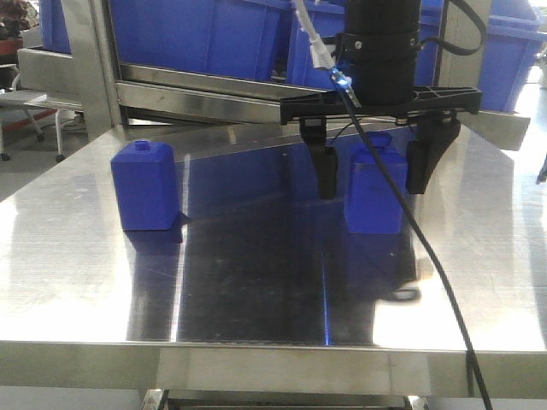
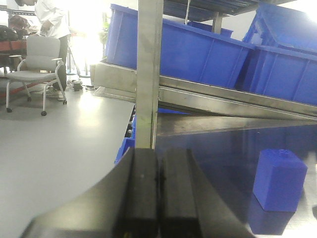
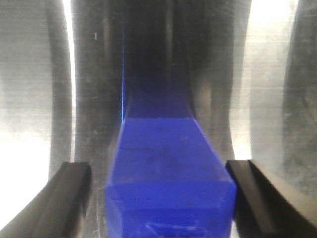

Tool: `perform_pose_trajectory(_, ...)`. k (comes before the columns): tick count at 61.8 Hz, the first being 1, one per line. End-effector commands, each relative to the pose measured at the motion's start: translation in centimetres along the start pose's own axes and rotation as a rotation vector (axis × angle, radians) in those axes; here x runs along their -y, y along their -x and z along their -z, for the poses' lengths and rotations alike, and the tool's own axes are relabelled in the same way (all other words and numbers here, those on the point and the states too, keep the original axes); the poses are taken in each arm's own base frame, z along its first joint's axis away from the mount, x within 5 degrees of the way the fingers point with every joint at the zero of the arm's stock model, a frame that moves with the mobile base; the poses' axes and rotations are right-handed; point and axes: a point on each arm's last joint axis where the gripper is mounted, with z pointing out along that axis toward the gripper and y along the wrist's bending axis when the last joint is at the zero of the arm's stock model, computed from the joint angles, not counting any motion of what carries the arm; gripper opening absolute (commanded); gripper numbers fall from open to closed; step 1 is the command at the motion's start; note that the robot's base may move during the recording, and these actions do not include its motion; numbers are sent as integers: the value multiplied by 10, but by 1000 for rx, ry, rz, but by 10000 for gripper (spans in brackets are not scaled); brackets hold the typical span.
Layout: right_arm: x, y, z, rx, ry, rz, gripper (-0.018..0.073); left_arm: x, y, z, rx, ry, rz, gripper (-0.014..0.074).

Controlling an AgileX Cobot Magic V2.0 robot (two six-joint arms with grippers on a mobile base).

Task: Pick and sort blue part to right shelf
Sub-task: 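Lower the open right gripper around the blue bottle nearer it, then close the right gripper on the blue bottle and lift it up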

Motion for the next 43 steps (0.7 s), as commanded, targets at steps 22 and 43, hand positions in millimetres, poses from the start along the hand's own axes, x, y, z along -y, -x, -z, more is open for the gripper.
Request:
perform_pose_trajectory(22, 5, 3, 37, 98, 54, 2, 414, 0, 2, 2, 93, -3, 15, 124)
perform_pose_trajectory(43, 47, 3, 86, 277, 95, 89, 414, 0, 2, 2, 93, -3, 15, 123)
